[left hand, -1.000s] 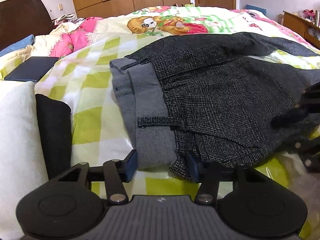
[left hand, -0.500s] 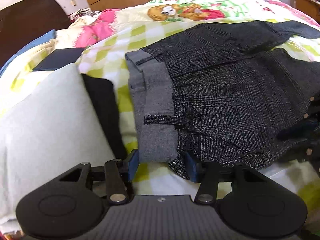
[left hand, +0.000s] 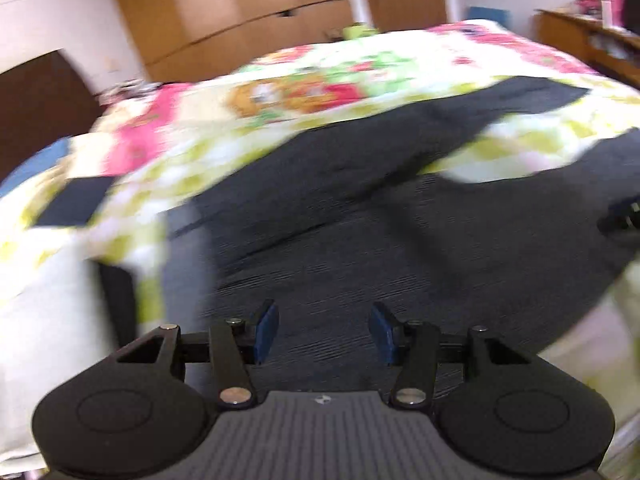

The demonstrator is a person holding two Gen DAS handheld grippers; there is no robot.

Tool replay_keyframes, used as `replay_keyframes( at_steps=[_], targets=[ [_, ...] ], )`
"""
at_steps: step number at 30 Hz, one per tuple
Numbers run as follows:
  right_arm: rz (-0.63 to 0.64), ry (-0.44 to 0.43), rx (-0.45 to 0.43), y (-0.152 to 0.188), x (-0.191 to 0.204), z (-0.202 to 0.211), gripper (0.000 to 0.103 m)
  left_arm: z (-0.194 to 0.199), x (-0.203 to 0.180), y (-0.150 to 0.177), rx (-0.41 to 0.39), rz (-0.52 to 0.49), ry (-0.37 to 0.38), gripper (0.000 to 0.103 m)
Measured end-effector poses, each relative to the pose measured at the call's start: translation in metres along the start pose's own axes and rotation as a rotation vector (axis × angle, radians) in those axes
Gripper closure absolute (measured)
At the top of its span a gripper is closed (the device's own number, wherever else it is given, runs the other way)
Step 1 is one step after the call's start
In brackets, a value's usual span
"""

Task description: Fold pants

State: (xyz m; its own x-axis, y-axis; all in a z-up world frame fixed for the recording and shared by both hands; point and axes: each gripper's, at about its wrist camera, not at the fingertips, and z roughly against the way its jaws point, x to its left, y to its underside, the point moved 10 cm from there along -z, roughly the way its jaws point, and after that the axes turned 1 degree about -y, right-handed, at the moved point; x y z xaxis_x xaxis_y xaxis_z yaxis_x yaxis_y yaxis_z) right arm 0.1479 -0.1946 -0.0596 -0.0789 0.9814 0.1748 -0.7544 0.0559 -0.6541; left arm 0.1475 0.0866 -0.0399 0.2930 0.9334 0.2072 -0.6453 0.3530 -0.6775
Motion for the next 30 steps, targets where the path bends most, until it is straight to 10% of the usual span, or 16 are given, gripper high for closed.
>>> replay_keyframes(
  at_steps=[6, 12, 19, 23, 30],
  targets=[
    [-0.362, 0.255, -0.118, 0.014, -0.171, 0.056, 0.058, -0.019, -0.134, -0.037, -0.008, -0.074, 0.216, 0.040],
    [-0.651, 0.330, -0.207, 0.032, -0.281, 0.071, 0.057, -0.028, -0.233, -0.067, -0.024, -0.197, 0.356, 0.040],
    [-0.829, 0.193, -0.302, 0.010, -0.327, 0.037, 0.057, -0.043, -0.279, -0.075, 0.010, -0.274, 0.404, 0.040],
    [-0.901, 0.154, -0.303, 0.018, -0.352, 0.038, 0.097, -0.043, -0.293, -0.073, 0.016, -0.286, 0.410, 0.040],
    [-0.849, 0.250, -0.336, 0.034, -0.373, 0.082, 0.098, -0.050, -0.311, -0.084, -0.010, -0.250, 0.447, 0.039]
  ],
)
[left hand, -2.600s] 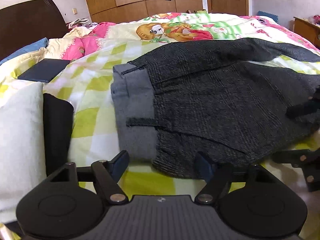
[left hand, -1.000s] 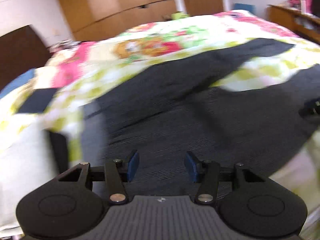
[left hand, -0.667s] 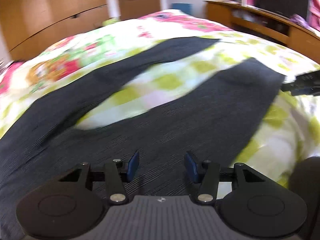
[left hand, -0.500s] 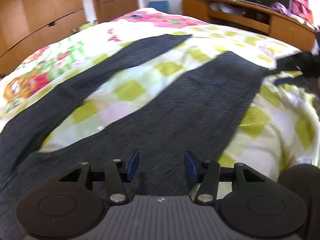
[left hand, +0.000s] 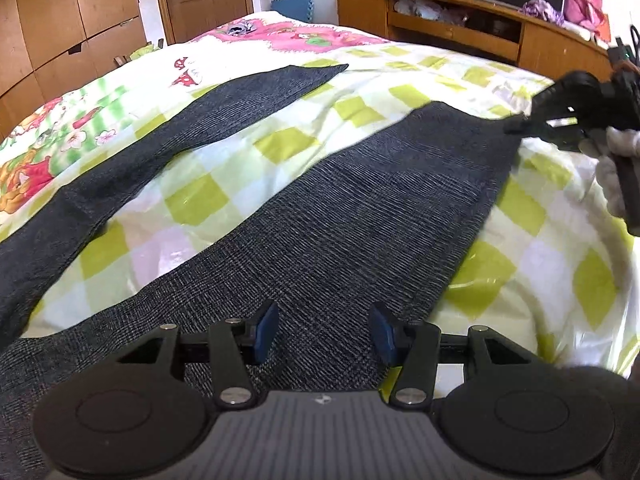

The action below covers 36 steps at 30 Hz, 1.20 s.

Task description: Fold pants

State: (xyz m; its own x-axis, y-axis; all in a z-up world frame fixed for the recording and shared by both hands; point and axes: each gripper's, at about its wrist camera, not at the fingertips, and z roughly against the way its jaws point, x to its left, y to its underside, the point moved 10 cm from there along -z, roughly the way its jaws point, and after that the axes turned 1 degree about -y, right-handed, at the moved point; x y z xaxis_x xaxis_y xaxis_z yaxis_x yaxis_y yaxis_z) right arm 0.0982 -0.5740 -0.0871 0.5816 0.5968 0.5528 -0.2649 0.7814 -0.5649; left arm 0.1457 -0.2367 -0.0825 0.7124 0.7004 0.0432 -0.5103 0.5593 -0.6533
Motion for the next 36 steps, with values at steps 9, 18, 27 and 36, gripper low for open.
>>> replay_keyframes(
  at_steps=[9, 18, 27, 36],
  targets=[
    [0.155, 0.175, -0.071, -0.007, 0.007, 0.043, 0.079, 0.024, 0.038, 0.011, -0.029, 0.028, -0.033, 0.039],
    [0.648, -0.151, 0.146, 0.090, 0.216, -0.002, 0.069, 0.089, 0.201, 0.061, -0.048, 0.128, -0.300, 0.037],
    [1.221, -0.503, 0.432, 0.259, 0.473, -0.117, 0.050, 0.119, 0.387, 0.104, 0.014, 0.150, -0.519, 0.029],
    [1.562, -0.501, 0.544, 0.336, 0.572, -0.205, 0.046, 0.086, 0.516, 0.123, 0.126, 0.246, -0.474, 0.029]
  ],
)
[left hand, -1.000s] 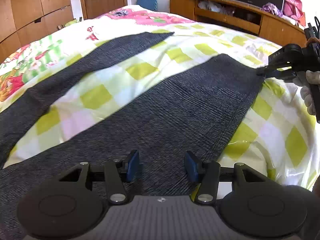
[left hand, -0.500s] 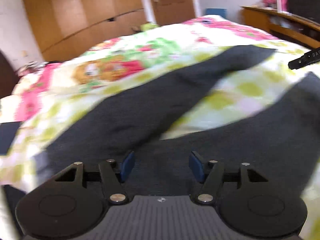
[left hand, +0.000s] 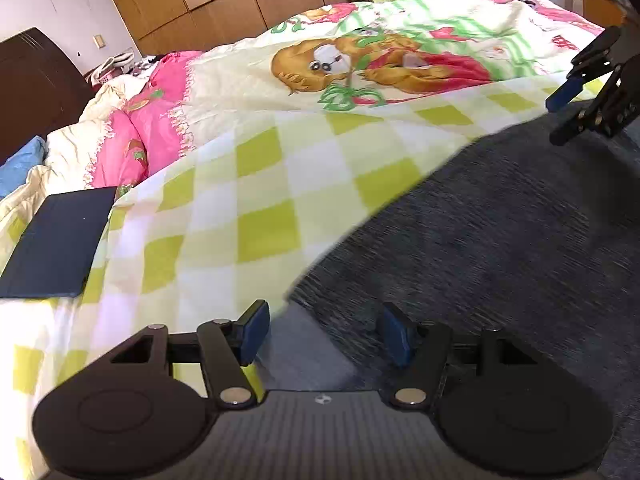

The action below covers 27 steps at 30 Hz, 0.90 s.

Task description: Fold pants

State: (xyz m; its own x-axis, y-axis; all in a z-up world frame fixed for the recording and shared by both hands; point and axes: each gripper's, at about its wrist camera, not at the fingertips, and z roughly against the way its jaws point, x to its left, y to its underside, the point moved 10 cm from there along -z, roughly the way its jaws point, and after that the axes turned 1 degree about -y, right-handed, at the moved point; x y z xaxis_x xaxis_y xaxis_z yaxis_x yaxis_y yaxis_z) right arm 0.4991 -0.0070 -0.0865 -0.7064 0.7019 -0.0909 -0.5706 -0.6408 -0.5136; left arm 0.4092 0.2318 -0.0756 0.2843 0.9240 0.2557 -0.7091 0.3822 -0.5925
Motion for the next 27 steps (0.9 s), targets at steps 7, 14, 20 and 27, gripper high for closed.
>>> replay_keyframes(
  at_steps=[7, 14, 20, 27],
  targets=[
    [0.059, -0.045, 0.096, 0.002, -0.015, -0.041, 0.020, -0.022, 0.008, 0.003, 0.082, -0.061, 0.104, 0.027],
    [0.005, -0.127, 0.118, 0.021, -0.009, -0.026, 0.034, -0.019, 0.011, 0.005, 0.140, -0.066, 0.190, 0.027],
    [0.008, -0.092, 0.164, 0.020, -0.003, -0.028, 0.068, -0.050, 0.011, 0.006, 0.232, -0.018, 0.238, 0.026],
    [-0.007, -0.040, 0.145, 0.025, 0.007, -0.016, 0.095, -0.029, -0.002, 0.011, 0.175, -0.072, 0.180, 0.061]
  ],
)
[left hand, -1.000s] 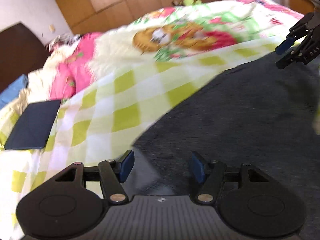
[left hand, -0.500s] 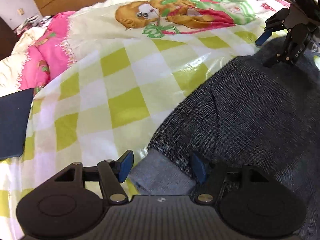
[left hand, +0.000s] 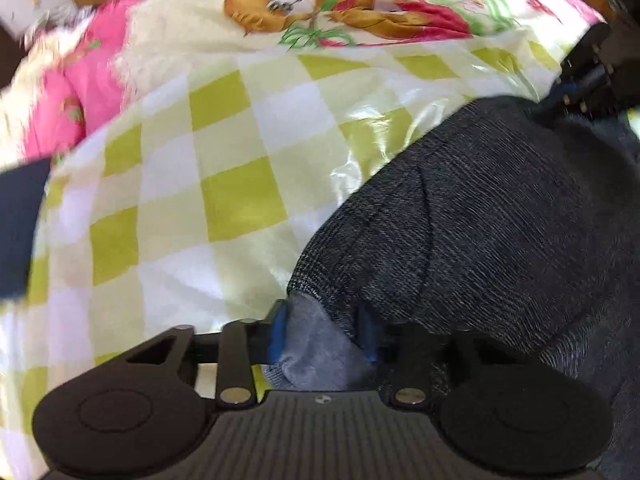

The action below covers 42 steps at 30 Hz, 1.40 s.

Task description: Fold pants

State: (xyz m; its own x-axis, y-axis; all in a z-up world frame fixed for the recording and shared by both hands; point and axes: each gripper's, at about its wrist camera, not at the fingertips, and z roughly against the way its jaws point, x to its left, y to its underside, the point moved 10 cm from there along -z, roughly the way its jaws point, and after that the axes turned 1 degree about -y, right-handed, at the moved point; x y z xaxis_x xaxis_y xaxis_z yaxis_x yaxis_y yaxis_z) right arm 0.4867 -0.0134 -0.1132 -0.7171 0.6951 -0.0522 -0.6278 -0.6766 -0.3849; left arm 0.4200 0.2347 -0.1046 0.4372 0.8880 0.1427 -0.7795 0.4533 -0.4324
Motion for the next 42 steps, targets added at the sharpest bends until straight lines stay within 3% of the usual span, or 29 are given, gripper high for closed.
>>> replay_keyframes(
  at_steps=[1, 2, 4, 8, 11, 16, 19, 24, 26, 30, 39, 42],
  targets=[
    [0.007, 0.014, -0.011, 0.000, 0.002, 0.006, 0.095, 0.004, -0.005, 0.000, -0.007, -0.035, -0.025, 0.068],
    [0.017, 0.019, -0.030, 0.000, 0.005, 0.015, 0.095, 0.009, -0.009, 0.001, -0.017, -0.070, -0.053, 0.082],
    [0.013, 0.024, -0.077, 0.003, 0.009, 0.038, 0.095, 0.024, -0.010, 0.003, -0.039, -0.087, -0.095, 0.082],
    [0.006, 0.036, -0.177, 0.020, 0.030, 0.099, 0.095, 0.074, -0.024, 0.014, -0.123, -0.081, -0.089, 0.082],
    [0.011, 0.038, -0.219, 0.057, 0.065, 0.148, 0.095, 0.118, -0.052, 0.036, -0.178, -0.103, -0.084, 0.082],
    [-0.021, 0.040, -0.224, 0.142, 0.135, 0.205, 0.095, 0.171, -0.106, 0.101, -0.216, -0.131, -0.080, 0.082],
    [-0.045, 0.010, -0.181, 0.188, 0.175, 0.197, 0.095, 0.172, -0.127, 0.147, -0.193, -0.093, -0.084, 0.081],
    [-0.078, 0.011, -0.099, 0.230, 0.216, 0.142, 0.095, 0.137, -0.144, 0.197, -0.141, -0.114, -0.212, 0.079],
    [-0.097, 0.032, -0.090, 0.231, 0.218, 0.134, 0.094, 0.132, -0.149, 0.201, -0.160, -0.121, -0.260, 0.079],
    [-0.138, 0.041, -0.115, 0.213, 0.210, 0.146, 0.095, 0.139, -0.140, 0.190, -0.212, -0.077, -0.262, 0.078],
    [-0.214, 0.119, -0.268, 0.172, 0.200, 0.191, 0.095, 0.184, -0.088, 0.127, -0.388, -0.149, -0.358, 0.077],
    [-0.147, 0.120, -0.209, 0.183, 0.222, 0.170, 0.095, 0.167, -0.088, 0.140, -0.356, -0.149, -0.346, 0.078]
  ],
)
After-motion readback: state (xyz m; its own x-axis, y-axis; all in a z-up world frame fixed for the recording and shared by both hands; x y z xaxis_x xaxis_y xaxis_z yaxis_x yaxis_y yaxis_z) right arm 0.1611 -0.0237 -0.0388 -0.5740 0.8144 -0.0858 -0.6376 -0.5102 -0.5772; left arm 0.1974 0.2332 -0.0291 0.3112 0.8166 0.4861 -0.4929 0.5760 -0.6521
